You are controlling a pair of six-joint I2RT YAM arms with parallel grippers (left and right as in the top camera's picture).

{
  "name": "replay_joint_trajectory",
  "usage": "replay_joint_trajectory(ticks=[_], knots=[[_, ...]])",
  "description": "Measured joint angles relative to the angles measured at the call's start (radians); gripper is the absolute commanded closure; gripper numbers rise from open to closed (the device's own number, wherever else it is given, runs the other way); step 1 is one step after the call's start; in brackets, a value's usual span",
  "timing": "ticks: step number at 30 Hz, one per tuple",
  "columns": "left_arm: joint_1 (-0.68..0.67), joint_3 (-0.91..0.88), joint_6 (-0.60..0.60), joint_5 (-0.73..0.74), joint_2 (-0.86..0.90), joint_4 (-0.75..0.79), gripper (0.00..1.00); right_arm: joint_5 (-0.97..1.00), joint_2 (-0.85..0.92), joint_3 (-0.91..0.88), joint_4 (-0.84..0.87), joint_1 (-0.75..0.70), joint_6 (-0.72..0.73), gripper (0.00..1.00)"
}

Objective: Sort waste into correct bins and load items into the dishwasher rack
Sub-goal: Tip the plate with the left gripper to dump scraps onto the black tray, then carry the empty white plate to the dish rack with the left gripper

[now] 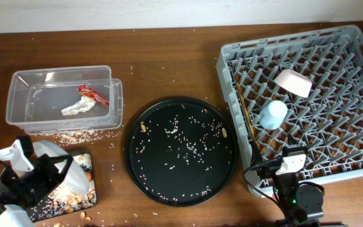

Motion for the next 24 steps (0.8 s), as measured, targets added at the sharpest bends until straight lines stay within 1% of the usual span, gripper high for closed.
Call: replay_joint_trajectory(ticks=[2,5,9,11,15,18,20,23,24], knots=[[-0.002,0.0,0.022,0.07,-0.002,-0.004,1.0,0.0,0.0,0.0,0.0,0.0,0.0,0.02],[-0.003,0.0,0.031,0.121,0.0,0.009,1.0,0.0,0.0,0.0,0.0,0.0,0.0,0.02],[-0.012,0.0,0.045,0.159,0.001,0.007,1.0,0.0,0.0,0.0,0.0,0.0,0.001,0.02],[-0.042,-0.001,0.061,0.175,0.001,0.006,1.0,0.0,0.0,0.0,0.0,0.0,0.0,0.02],[-0.153,-0.001,0.071,0.207,0.001,0.055,1.0,0.0,0.0,0.0,0.0,0.0,0.0,0.02],[-0.248,-0.002,0.071,0.283,0.001,0.122,1.0,0.0,0.0,0.0,0.0,0.0,0.0,0.02],[-0.325,-0.003,0.039,0.332,0.001,0.198,1.0,0.0,0.0,0.0,0.0,0.0,0.001,0.02],[-0.422,-0.004,-0.023,0.362,0.002,0.314,1.0,0.0,0.0,0.0,0.0,0.0,0.0,0.02],[-0.484,-0.005,-0.06,0.371,0.002,0.381,1.0,0.0,0.0,0.0,0.0,0.0,0.0,0.02]])
